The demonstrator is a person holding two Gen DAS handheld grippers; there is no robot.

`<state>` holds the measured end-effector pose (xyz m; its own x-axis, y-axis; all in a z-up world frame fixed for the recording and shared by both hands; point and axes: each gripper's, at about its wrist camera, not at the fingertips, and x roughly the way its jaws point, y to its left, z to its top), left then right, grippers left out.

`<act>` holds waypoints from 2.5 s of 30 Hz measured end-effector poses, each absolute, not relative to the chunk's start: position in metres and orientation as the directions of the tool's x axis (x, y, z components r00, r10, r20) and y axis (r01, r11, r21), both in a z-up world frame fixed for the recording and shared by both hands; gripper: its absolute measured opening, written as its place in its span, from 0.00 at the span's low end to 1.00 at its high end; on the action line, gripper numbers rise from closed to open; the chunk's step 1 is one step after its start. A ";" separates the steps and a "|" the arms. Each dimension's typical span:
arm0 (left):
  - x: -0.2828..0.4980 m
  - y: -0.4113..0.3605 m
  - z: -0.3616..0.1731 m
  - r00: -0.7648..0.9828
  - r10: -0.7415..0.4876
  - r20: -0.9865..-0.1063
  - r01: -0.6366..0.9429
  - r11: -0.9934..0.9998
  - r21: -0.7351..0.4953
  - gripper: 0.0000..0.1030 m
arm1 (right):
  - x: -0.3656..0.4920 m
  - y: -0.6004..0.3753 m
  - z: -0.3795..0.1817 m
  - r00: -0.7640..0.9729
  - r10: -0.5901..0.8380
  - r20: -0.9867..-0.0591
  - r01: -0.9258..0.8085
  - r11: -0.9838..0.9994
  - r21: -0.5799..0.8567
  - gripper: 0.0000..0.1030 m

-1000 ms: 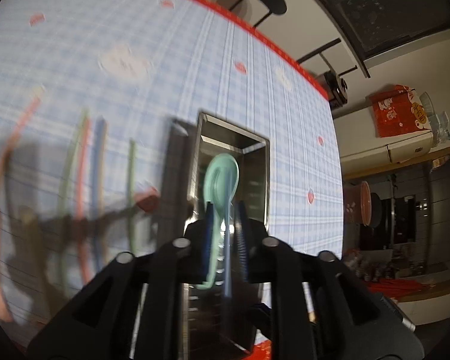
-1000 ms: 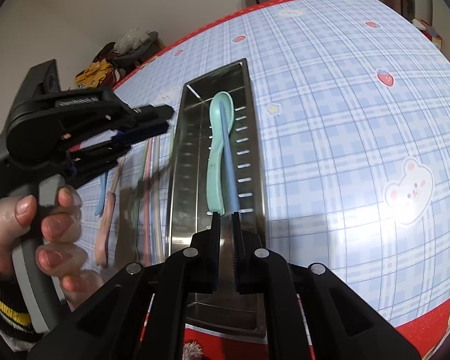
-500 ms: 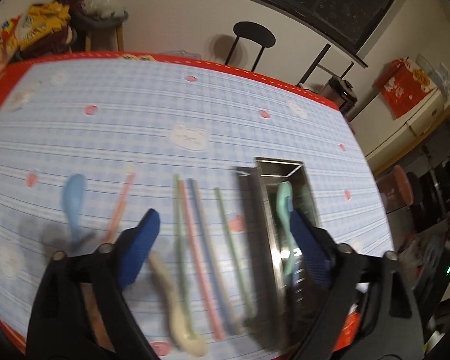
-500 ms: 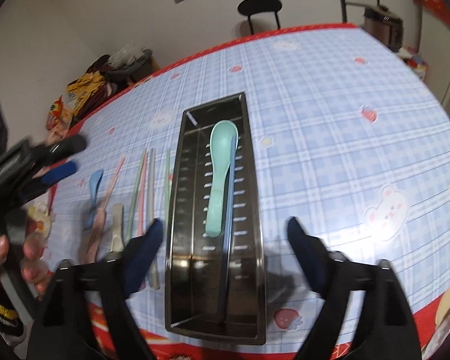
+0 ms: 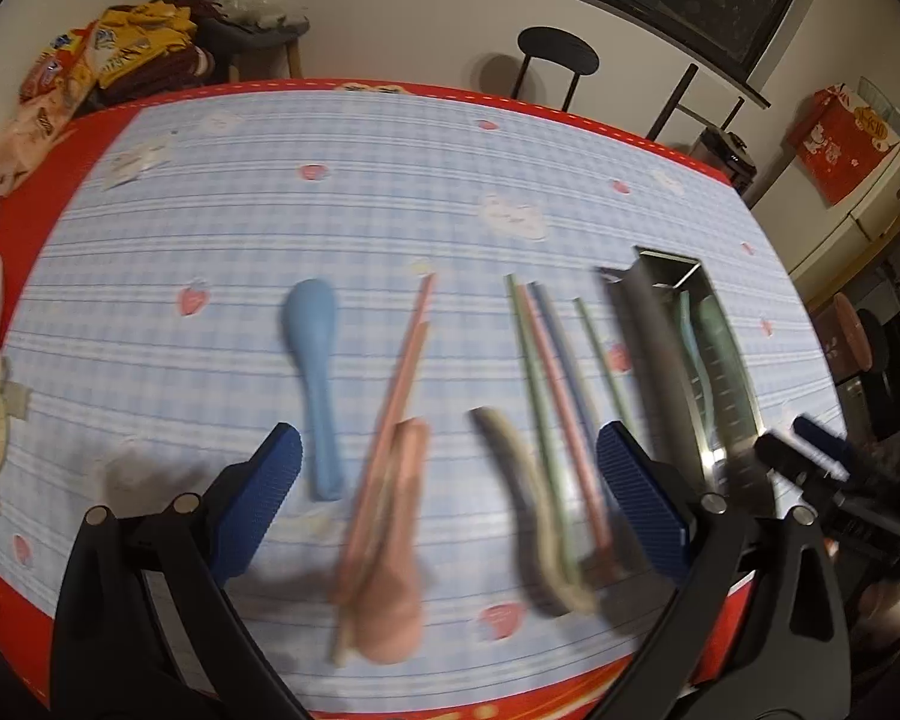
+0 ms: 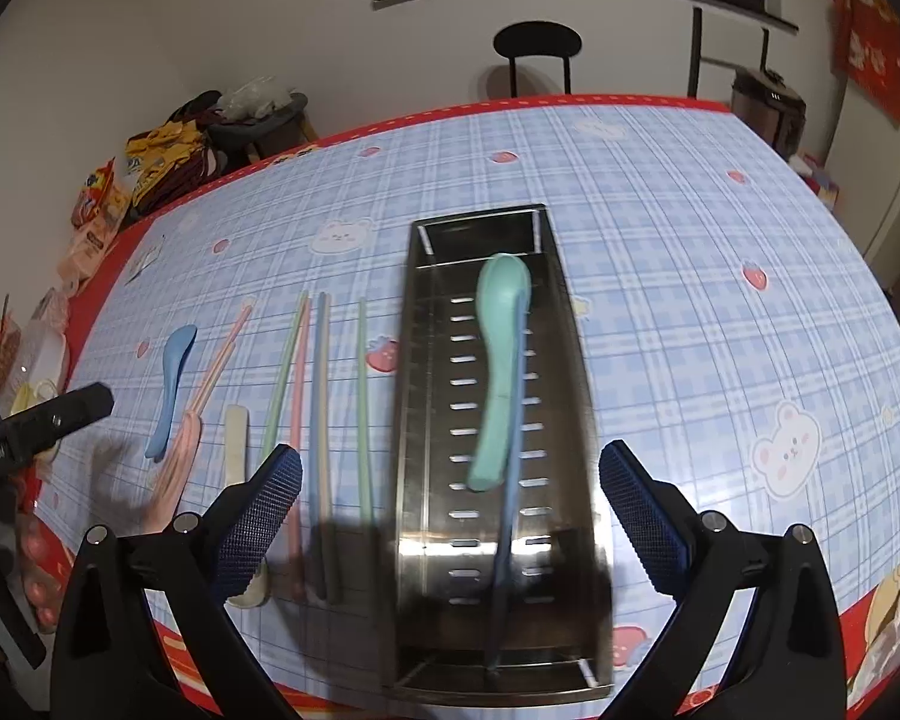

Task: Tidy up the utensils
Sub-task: 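Move both tools back over the remaining utensils, then grasp the beige spoon with the right tool while the left tool grasps the pink spoon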

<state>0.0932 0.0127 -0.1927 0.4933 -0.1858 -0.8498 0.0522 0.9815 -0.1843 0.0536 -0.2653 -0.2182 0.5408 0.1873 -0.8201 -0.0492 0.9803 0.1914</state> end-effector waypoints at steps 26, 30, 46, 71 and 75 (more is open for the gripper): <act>0.064 0.083 -0.229 0.423 -0.203 -0.883 0.089 0.979 -0.182 0.94 | 0.049 -0.154 -0.240 0.354 0.254 -0.900 -0.261 0.951 0.166 0.57; 0.064 0.085 -0.233 0.414 -0.223 -0.883 0.103 0.975 -0.198 0.90 | 0.049 -0.144 -0.248 0.321 0.237 -0.917 -0.280 0.949 0.147 0.36; 0.069 0.097 -0.243 0.385 -0.295 -0.874 0.124 0.955 -0.268 0.56 | 0.048 -0.096 -0.261 0.278 0.190 -0.942 -0.430 0.901 0.055 0.25; 0.059 0.057 -0.248 0.306 -0.413 -0.858 0.288 0.899 -0.330 0.21 | 0.045 -0.104 -0.271 0.241 0.232 -0.942 -0.394 0.911 0.124 0.12; 0.056 0.052 -0.250 0.294 -0.425 -0.856 0.301 0.891 -0.339 0.21 | 0.044 -0.106 -0.264 0.269 0.269 -0.925 -0.390 0.908 0.151 0.12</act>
